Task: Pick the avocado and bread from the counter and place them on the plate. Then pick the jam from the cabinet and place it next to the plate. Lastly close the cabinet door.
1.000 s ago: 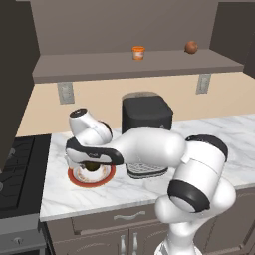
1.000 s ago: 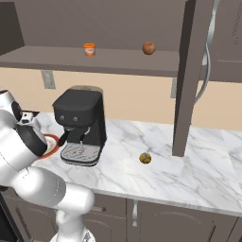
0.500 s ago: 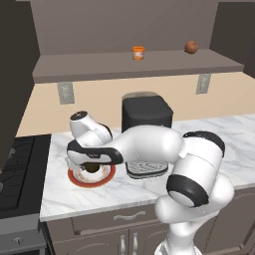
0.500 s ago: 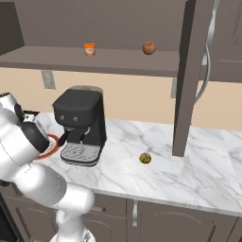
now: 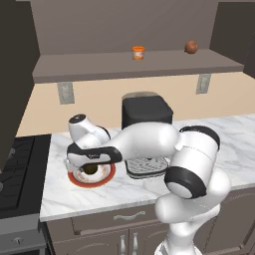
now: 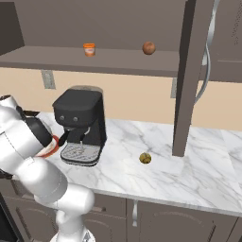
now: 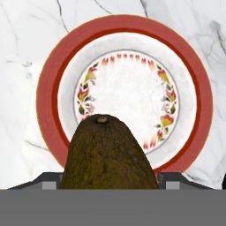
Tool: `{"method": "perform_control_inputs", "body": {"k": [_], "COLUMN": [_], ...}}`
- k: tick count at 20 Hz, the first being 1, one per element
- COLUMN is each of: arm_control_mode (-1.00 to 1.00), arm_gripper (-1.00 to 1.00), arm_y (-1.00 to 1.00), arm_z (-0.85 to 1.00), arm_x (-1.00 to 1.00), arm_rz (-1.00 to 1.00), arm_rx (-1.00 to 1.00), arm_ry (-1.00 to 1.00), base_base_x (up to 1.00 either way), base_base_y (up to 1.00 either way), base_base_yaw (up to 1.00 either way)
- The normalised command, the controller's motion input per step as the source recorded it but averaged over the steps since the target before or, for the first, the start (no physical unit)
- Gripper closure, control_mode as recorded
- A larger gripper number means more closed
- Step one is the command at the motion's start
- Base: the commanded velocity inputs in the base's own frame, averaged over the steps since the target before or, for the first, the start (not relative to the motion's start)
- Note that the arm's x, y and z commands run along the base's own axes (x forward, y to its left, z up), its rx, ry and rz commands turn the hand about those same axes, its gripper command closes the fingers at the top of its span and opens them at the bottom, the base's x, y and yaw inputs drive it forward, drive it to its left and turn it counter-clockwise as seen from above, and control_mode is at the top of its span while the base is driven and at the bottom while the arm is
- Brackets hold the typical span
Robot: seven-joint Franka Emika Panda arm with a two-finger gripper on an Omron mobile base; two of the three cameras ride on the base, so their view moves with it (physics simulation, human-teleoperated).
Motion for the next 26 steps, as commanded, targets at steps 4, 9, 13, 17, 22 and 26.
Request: {"method": "perform_control_inputs", "body": {"k": [4,9,13,17,22,26], "arm_control_mode": [-1.00,-1.00,-1.00,-1.00,-1.00,-1.00], "arm_gripper": [1.00,1.00,1.00,1.00,1.00,1.00], "arm_y": [0.12,0.10,0.03,0.00,0.00,0.00], "arm_z": [-0.12,-0.11,-0.09,-0.07,-0.08,-0.10], "arm_x": [0.09,0.05,0.01,0.00,0.00,0.00], "arm_rz": [0.00,0.00,0.00,0.00,0.00,0.00], "arm_rx": [0.00,0.00,0.00,0.00,0.00,0.00], "arm_ry": [0.00,0.00,0.00,-0.01,-0.03,-0.05], "base_base_x": [0.00,0.00,0.00,0.00,0.00,0.00], "base_base_y": [0.00,0.00,0.00,0.00,0.00,0.00], "base_base_yaw": [0.00,0.00,0.00,0.00,0.00,0.00]}}
